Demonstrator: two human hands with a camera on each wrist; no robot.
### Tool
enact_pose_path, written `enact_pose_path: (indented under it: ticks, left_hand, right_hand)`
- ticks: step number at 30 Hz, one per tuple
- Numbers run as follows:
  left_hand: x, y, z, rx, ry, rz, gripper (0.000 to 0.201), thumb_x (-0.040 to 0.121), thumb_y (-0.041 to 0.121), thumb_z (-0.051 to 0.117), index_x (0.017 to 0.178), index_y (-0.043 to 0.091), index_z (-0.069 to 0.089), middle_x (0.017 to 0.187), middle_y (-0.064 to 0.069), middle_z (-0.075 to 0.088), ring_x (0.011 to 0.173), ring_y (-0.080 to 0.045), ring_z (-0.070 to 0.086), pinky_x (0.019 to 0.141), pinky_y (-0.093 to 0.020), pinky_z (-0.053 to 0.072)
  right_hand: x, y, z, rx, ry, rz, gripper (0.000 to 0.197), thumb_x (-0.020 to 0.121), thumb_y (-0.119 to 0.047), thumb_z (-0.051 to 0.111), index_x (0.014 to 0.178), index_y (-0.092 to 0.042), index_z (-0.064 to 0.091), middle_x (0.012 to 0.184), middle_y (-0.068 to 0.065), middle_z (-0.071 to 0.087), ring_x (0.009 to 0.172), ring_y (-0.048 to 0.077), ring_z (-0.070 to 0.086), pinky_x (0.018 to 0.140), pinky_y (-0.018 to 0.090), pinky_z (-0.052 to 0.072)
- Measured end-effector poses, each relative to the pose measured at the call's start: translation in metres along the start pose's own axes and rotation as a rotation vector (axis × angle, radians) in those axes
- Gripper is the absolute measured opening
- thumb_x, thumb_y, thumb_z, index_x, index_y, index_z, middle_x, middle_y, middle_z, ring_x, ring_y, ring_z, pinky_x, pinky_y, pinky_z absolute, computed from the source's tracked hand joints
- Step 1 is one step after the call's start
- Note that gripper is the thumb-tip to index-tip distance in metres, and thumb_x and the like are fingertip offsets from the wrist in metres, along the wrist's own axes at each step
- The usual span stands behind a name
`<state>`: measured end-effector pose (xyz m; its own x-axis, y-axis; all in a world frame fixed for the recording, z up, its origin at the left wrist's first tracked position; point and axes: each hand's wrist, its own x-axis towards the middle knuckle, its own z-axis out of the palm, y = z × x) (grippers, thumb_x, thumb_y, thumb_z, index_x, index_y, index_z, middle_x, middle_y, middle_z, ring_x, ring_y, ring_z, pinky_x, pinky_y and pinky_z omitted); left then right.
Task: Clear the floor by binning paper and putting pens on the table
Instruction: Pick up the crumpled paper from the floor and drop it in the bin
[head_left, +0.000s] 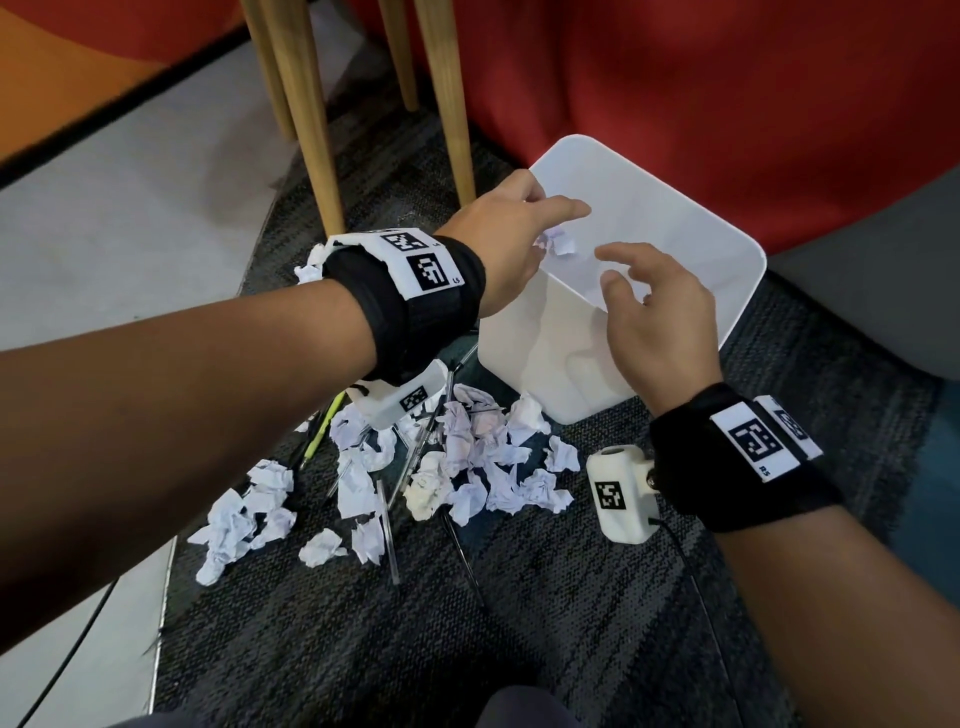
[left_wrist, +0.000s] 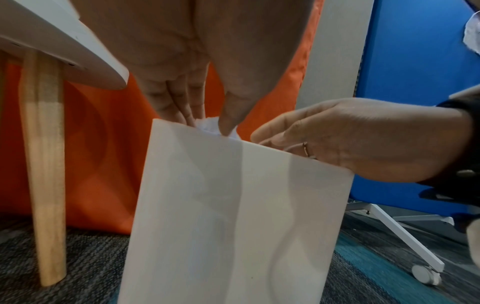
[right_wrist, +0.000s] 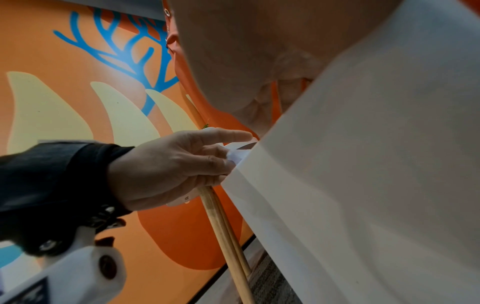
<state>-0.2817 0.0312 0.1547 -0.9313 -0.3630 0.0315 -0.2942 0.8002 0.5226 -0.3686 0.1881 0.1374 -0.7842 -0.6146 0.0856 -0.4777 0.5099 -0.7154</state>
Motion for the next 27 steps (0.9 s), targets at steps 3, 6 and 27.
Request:
enact_pose_path:
  ticks: [3,6,27]
  left_hand:
    - [-0.001,-0.002,-0.001,0.016,-0.021,0.032,0.060,0.091,0.000,0.043,0.142,0.031,0.040,0.141,0.001,0.041,0.122,-0.019,0.047,0.098,-0.024,0.035]
    - [-0.002,0.001,0.000,0.016,-0.040,0.057,0.065,0.089,-0.005,0.039,0.144,0.031,0.038,0.147,0.004,0.037,0.129,-0.016,0.041,0.099,-0.019,0.030]
    - [-0.048,0.007,0.098,0.250,-0.488,0.022,0.024,0.083,0.036,0.054,0.069,0.020,0.044,0.067,0.005,0.048,0.071,-0.024,0.051,0.055,-0.025,0.030]
  right_hand:
    - [-0.004,0.000,0.000,0.097,0.063,-0.048,0.027,0.094,-0.016,0.052,0.113,-0.026,0.068,0.112,-0.011,0.065,0.108,0.001,0.054,0.096,0.021,0.043]
    - [-0.006,0.001,0.000,0.140,0.088,-0.067,0.028,0.092,-0.012,0.051,0.108,-0.025,0.070,0.106,-0.014,0.066,0.107,0.002,0.057,0.098,0.031,0.047]
    - [-0.099,0.125,0.049,-0.004,-0.378,0.070,0.030,0.070,0.004,0.045,0.064,-0.021,0.061,0.069,-0.007,0.064,0.069,0.016,0.060,0.067,0.027,0.048]
